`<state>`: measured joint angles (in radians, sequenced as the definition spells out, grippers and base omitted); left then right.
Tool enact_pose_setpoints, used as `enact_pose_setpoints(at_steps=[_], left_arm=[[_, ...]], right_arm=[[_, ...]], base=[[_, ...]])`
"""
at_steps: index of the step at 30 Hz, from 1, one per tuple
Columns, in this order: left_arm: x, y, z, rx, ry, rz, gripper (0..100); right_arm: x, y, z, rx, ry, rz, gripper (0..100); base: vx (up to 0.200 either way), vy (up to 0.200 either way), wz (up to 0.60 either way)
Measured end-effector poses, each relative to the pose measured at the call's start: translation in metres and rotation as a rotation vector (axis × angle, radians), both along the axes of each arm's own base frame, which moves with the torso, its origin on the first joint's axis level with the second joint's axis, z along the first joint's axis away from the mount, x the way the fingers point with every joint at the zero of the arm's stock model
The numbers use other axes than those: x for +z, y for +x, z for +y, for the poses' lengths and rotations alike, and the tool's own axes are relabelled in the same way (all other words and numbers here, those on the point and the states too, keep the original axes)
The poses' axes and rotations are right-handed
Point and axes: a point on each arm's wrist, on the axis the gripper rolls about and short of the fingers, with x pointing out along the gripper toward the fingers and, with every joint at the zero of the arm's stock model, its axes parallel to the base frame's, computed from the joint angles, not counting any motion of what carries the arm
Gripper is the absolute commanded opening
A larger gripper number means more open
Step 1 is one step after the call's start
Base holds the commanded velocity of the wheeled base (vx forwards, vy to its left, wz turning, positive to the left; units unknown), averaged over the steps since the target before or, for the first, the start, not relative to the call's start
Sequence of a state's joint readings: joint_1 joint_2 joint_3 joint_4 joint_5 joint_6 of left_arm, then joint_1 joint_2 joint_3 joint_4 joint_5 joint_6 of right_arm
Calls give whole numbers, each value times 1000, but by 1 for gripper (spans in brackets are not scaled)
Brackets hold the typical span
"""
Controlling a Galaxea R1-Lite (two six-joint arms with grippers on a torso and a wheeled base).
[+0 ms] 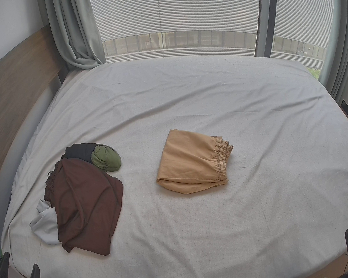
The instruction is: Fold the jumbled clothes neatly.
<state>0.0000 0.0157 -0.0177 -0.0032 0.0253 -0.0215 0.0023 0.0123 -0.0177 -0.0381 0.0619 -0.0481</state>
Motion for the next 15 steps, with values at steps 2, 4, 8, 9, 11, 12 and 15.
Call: enact_pose_setpoints(at_steps=[2, 4, 8, 9, 11, 12, 15], left_arm=[[0, 0, 0, 0, 0, 0, 100], [0, 0, 0, 0, -1, 0, 100], [0, 0, 0, -1, -1, -1, 100], [0, 0, 0, -2, 0, -1, 100], [0, 0, 0, -4, 15, -1, 100], [0, 0, 0, -5, 21, 0, 100], [0, 0, 0, -5, 25, 1, 100]], right_arm=[[0, 0, 0, -1, -23, 1, 100], [-1, 0, 0, -10, -16, 5, 100], [-3, 0, -1, -63, 44, 28, 100], [-3, 0, -1, -63, 46, 30, 100], [-3, 0, -1, -61, 42, 32, 100], [-3, 0, -1, -60, 42, 33, 100], [-4, 0, -1, -61, 44, 37, 100]], base=[[0, 0, 0], [0, 0, 0], [0, 0, 0], [0, 0, 0], [0, 0, 0], [0, 0, 0], [0, 0, 0]])
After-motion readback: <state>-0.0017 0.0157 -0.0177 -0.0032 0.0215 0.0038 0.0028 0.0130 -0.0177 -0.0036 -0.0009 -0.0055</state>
